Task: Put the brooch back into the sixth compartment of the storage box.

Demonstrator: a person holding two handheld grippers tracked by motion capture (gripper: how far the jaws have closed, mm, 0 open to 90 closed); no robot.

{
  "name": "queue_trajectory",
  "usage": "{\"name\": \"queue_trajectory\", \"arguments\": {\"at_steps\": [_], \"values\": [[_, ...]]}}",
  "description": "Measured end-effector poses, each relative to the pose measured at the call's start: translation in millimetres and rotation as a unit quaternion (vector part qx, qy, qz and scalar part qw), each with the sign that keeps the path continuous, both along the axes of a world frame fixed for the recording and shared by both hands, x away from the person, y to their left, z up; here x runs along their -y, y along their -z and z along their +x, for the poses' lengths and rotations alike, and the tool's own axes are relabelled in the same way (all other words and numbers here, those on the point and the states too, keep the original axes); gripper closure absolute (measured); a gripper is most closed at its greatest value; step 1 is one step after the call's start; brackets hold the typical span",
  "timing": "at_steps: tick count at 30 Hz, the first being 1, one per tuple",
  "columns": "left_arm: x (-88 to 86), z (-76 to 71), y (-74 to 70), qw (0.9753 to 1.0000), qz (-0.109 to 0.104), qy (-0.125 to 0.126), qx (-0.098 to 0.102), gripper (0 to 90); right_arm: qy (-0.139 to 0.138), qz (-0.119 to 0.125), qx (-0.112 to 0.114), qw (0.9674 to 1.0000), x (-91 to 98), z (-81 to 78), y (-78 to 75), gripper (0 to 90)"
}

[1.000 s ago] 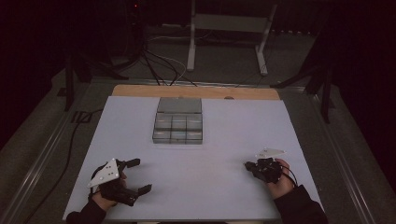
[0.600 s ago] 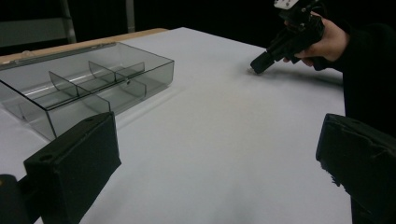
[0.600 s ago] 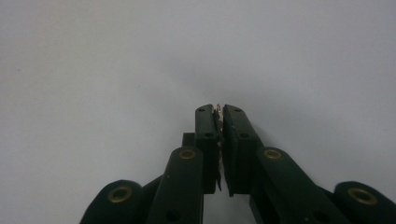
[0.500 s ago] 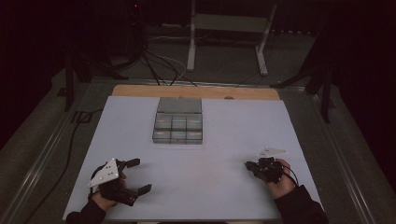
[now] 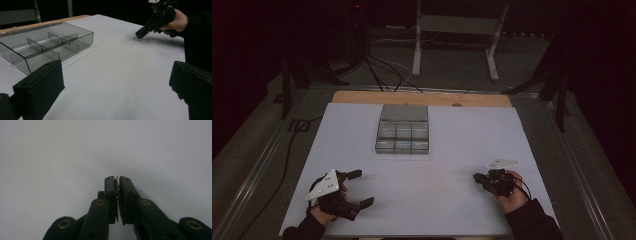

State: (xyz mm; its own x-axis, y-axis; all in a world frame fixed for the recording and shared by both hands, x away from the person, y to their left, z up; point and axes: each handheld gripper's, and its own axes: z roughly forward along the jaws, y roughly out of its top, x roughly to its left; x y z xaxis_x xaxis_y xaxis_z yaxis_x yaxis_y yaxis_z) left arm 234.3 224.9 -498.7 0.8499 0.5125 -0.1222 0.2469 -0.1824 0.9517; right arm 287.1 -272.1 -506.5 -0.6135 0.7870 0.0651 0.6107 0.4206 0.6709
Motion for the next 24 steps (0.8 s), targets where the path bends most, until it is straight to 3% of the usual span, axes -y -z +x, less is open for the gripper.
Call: {"name": "queue_trajectory", "arguments": {"at_steps": [24], "values": [[1.1,0.3,0.7,1.0,0.008,-0.001,-0.004,1.2,-0.021,0.018,-0.002,0.9996,-9.9,1.1,-12.2,85.1]]}}
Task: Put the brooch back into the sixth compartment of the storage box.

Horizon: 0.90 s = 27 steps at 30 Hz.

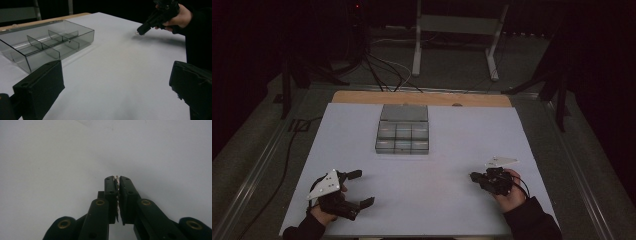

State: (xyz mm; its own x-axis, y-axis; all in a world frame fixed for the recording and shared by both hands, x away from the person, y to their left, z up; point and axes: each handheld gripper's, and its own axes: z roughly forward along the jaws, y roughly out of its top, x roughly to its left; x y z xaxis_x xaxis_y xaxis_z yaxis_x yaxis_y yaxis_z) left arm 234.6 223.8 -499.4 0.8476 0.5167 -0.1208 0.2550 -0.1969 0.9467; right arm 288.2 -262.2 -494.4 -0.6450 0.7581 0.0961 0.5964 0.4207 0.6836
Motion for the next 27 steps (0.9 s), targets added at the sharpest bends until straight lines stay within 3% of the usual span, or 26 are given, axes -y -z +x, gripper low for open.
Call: {"name": "queue_trajectory", "arguments": {"at_steps": [27], "values": [[-1.1,-1.0,-1.4,1.0,-0.006,-0.002,0.003,1.2,-0.037,-0.005,0.011,0.9992,-31.1,13.6,-22.0,85.1]]}}
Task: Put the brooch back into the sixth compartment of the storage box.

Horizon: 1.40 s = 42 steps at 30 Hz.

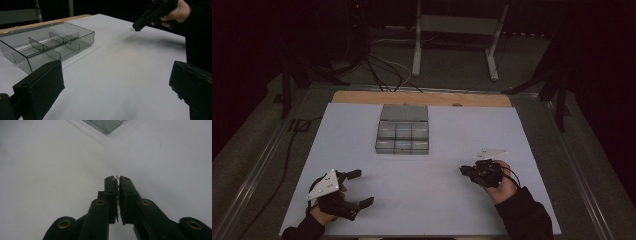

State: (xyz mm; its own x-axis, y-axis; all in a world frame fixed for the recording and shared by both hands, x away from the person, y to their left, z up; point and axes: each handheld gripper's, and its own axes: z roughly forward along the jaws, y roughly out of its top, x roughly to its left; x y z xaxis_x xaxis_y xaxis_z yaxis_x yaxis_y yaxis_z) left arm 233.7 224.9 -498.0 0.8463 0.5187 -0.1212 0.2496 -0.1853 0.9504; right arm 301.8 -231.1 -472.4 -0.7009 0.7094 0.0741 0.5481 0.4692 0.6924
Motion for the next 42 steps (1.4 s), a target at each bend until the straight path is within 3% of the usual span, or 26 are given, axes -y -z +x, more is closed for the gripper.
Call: {"name": "queue_trajectory", "arguments": {"at_steps": [42], "values": [[-0.5,0.0,-0.4,1.0,-0.006,0.002,-0.001,1.2,-0.024,0.014,0.035,0.999,-38.9,39.5,-35.8,85.0]]}}
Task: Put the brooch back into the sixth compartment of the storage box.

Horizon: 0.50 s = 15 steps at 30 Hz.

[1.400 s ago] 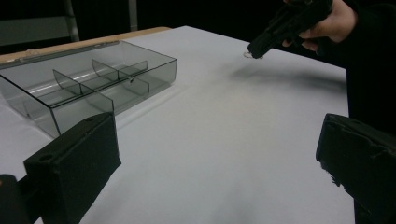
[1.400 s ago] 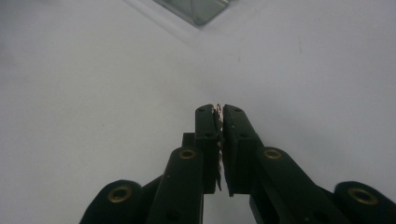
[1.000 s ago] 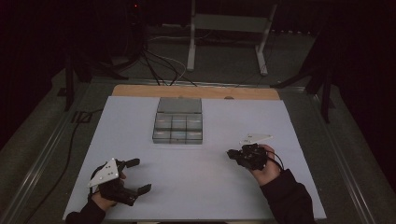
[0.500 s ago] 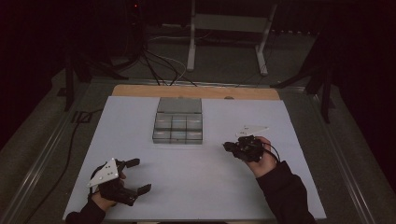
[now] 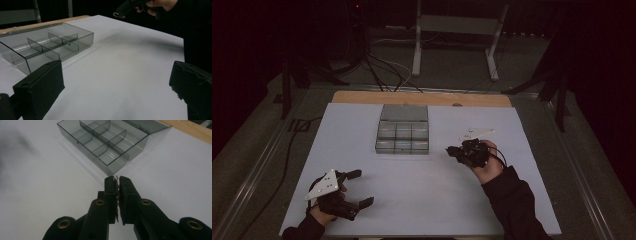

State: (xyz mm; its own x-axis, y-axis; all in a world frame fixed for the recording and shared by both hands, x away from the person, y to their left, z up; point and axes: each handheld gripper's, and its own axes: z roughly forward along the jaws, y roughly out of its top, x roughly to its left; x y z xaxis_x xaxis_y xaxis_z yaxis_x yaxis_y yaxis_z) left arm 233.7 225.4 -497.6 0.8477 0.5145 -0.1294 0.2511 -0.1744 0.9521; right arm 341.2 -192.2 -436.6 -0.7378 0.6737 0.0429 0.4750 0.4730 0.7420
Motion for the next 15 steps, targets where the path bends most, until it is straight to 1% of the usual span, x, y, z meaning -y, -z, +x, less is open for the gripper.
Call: {"name": "queue_trajectory", "arguments": {"at_steps": [15], "values": [[-0.9,-0.5,-0.8,1.0,-0.001,0.0,0.002,1.2,-0.009,0.003,0.01,0.9999,-16.7,13.6,-12.3,85.0]]}}
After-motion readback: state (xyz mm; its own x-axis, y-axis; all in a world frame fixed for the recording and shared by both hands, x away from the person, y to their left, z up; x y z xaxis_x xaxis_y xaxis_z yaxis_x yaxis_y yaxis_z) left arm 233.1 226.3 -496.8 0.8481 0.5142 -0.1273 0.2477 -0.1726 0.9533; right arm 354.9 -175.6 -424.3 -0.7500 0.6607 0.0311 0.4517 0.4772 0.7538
